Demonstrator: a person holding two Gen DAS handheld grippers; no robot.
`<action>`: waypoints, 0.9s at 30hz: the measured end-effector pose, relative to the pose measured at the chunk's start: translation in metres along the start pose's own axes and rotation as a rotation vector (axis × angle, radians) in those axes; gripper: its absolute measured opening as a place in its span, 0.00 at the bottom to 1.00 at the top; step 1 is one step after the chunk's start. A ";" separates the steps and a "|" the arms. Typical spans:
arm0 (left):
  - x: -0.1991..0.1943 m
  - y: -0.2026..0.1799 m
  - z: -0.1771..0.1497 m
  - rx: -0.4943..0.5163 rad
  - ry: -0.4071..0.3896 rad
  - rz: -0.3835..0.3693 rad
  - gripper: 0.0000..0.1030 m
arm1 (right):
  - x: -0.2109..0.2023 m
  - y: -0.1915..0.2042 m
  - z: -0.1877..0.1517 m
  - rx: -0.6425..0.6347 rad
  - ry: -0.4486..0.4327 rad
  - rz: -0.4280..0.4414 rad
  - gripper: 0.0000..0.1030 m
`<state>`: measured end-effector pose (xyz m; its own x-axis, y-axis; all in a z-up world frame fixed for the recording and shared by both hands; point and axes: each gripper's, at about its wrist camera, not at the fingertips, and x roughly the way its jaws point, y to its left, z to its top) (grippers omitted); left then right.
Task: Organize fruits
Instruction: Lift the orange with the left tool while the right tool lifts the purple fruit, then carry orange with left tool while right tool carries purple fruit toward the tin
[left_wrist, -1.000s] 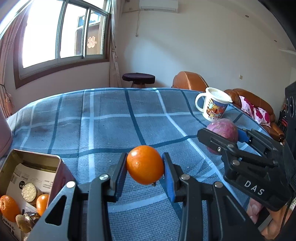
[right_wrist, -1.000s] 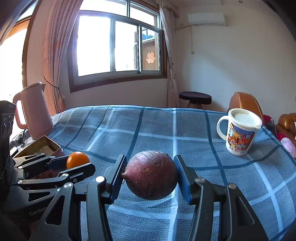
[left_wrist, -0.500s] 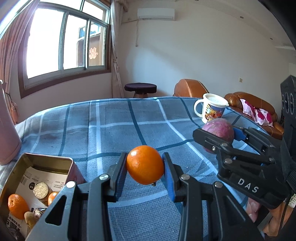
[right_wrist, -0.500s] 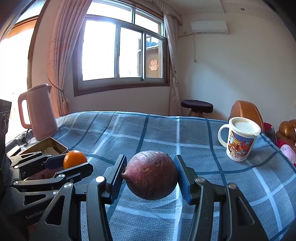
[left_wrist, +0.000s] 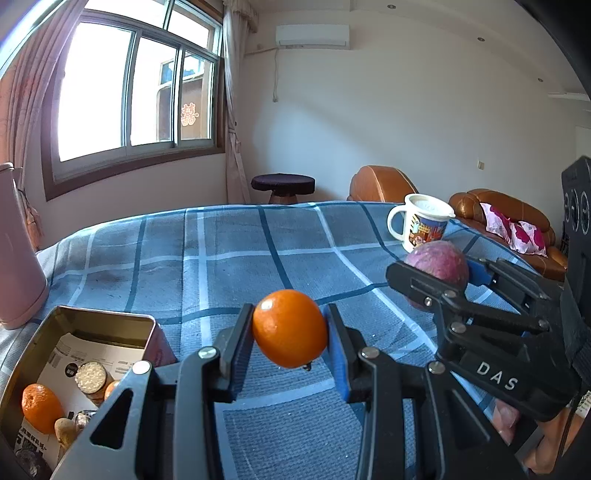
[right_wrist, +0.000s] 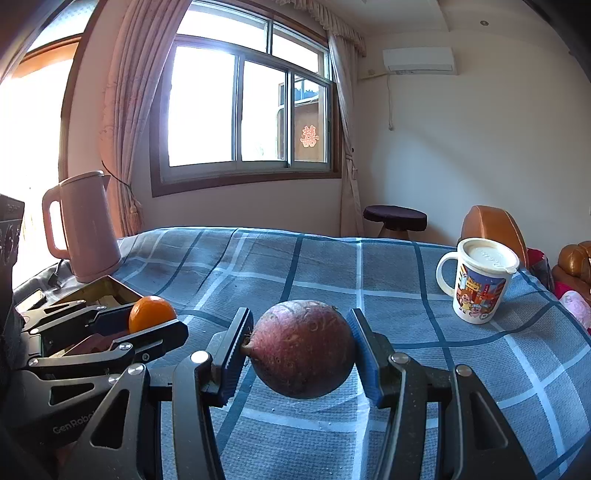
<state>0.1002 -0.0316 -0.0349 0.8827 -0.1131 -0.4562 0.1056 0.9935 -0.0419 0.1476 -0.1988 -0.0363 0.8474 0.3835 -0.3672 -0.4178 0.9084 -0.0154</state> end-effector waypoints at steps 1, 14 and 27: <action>-0.001 0.000 0.000 0.002 -0.002 0.001 0.38 | -0.001 0.000 0.000 -0.001 -0.001 0.002 0.53; -0.009 0.001 -0.002 0.004 -0.020 0.003 0.38 | -0.012 0.011 -0.003 -0.016 -0.022 0.025 0.53; -0.019 0.005 -0.006 -0.007 -0.033 0.008 0.38 | -0.023 0.023 -0.006 -0.032 -0.041 0.038 0.53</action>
<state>0.0817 -0.0243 -0.0318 0.8981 -0.1052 -0.4269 0.0953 0.9944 -0.0448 0.1168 -0.1873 -0.0335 0.8429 0.4250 -0.3299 -0.4600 0.8873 -0.0323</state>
